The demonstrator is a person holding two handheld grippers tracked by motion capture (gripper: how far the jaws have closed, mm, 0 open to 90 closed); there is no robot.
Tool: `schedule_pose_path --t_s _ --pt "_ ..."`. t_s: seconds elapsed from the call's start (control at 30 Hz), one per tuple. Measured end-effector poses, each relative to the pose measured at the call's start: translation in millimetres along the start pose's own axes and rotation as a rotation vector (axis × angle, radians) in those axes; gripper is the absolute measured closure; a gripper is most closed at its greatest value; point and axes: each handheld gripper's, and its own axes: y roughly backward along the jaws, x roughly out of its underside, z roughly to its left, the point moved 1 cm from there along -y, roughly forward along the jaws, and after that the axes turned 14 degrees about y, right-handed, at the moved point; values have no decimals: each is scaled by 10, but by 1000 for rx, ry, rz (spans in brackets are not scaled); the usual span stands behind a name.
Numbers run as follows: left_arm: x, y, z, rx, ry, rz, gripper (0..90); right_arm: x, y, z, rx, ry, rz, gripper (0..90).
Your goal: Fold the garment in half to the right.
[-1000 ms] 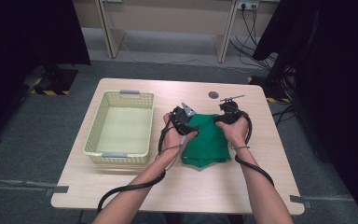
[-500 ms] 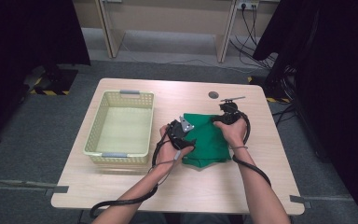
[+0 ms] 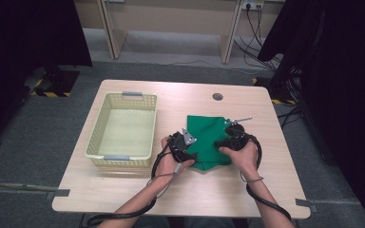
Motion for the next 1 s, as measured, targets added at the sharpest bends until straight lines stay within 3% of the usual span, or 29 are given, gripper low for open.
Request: schedule_pose_path --t_s 0.07,0.33,0.5,0.7,1.0 --pt "17 -6 -6 -2 -4 3 219 61 -56 17 -16 -8 10 484" --pt "72 -28 -30 2 -1 8 220 175 -58 47 -3 -7 -51 472" --pt "81 -16 -30 4 -5 8 222 182 51 102 -3 -6 -86 459" --pt "93 -28 -44 -3 -11 17 227 264 29 210 18 33 -35 455" --pt "91 -44 -63 6 -7 14 230 338 13 199 24 38 -84 466"
